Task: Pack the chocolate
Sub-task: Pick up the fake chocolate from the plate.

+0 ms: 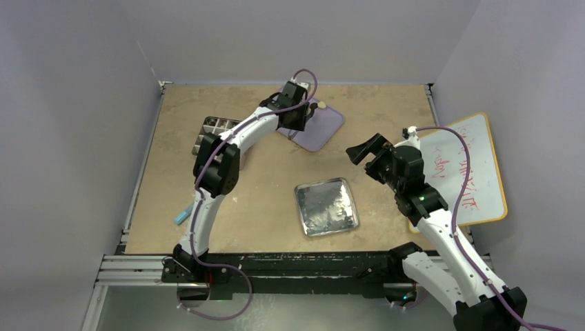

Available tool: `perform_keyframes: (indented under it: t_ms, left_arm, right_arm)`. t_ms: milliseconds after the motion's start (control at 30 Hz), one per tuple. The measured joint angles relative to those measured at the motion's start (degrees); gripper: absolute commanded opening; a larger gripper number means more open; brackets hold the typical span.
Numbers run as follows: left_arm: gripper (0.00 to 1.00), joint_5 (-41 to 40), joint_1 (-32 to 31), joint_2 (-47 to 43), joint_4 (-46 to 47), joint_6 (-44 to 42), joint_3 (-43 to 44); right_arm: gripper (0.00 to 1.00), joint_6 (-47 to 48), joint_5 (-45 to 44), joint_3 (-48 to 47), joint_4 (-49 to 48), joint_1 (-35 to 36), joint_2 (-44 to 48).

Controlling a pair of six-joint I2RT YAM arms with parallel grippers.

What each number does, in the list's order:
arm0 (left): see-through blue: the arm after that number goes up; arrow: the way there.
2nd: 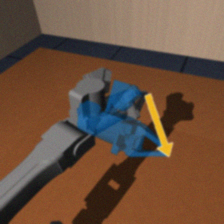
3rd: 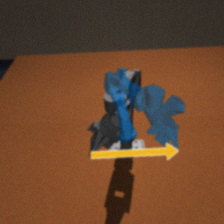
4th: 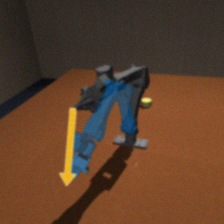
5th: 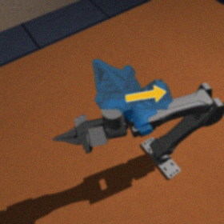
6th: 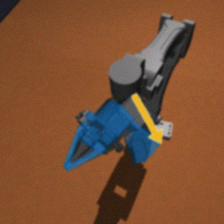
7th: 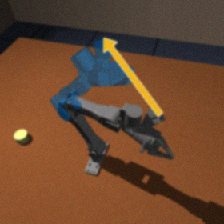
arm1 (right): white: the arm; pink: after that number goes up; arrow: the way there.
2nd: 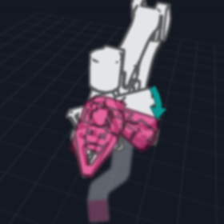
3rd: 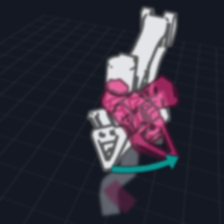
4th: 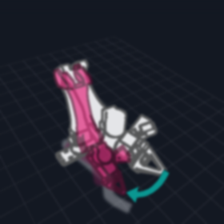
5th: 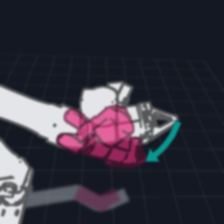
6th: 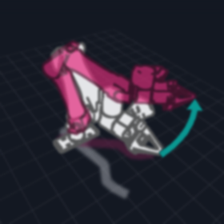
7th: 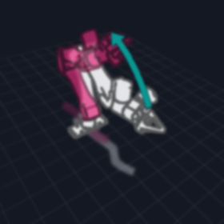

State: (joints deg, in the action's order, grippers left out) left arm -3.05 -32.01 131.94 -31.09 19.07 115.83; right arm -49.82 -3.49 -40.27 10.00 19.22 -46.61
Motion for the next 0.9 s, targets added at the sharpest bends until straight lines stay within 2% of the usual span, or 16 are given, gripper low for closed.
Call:
perform_keyframes:
  t_ms: [400,700,900]
  left_arm:
    - [0.35,-0.3,0.0,2.6,1.9,0.3,0.4]
    - [0.27,-0.3,0.1,3.0,2.3,0.4,0.4]
    - [0.26,-0.3,0.1,3.0,1.5,0.3,0.4]
  right_arm:
    - [0.98,0.1,-0.1,0.0,0.0,0.0,-0.2]
    - [0.98,0.3,-0.1,0.0,0.0,0.0,0.1]
    - [0.98,0.3,-0.5,0.0,0.0,0.0,0.5]
